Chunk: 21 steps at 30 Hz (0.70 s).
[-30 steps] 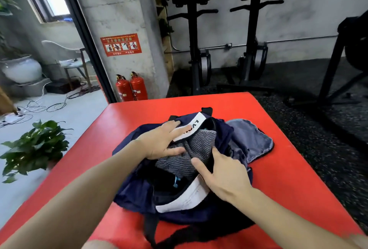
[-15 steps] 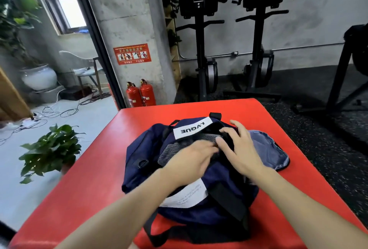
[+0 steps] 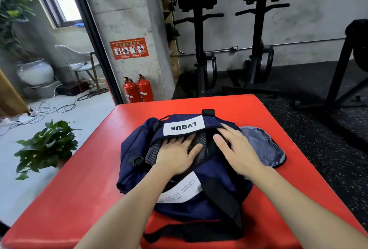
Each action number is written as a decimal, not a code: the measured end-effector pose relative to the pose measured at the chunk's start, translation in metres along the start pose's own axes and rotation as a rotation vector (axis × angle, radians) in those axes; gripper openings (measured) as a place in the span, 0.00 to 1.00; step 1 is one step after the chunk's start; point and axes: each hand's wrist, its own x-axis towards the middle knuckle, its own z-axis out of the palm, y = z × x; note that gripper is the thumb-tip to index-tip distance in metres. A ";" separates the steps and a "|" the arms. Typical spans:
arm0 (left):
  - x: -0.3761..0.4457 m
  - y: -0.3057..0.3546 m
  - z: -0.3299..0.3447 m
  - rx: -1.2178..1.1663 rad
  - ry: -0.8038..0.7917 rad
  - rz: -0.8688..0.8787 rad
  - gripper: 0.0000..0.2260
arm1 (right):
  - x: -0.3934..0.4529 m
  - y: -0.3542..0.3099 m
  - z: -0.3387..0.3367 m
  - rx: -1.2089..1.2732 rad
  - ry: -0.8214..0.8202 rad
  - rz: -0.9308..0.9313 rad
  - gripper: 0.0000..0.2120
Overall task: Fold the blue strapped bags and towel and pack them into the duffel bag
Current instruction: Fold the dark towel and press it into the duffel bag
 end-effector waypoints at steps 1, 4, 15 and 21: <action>0.000 0.001 -0.003 -0.004 -0.015 0.000 0.31 | -0.002 0.002 0.000 0.002 -0.036 0.018 0.27; -0.006 0.005 -0.011 -0.083 -0.028 0.036 0.33 | -0.010 0.008 -0.004 0.016 -0.129 0.061 0.34; -0.028 0.094 -0.048 -0.375 0.314 0.231 0.17 | -0.041 0.054 -0.060 -0.201 -0.119 0.100 0.30; 0.021 0.166 -0.007 -0.006 0.235 0.412 0.18 | -0.061 0.117 -0.062 -0.504 -0.395 0.247 0.58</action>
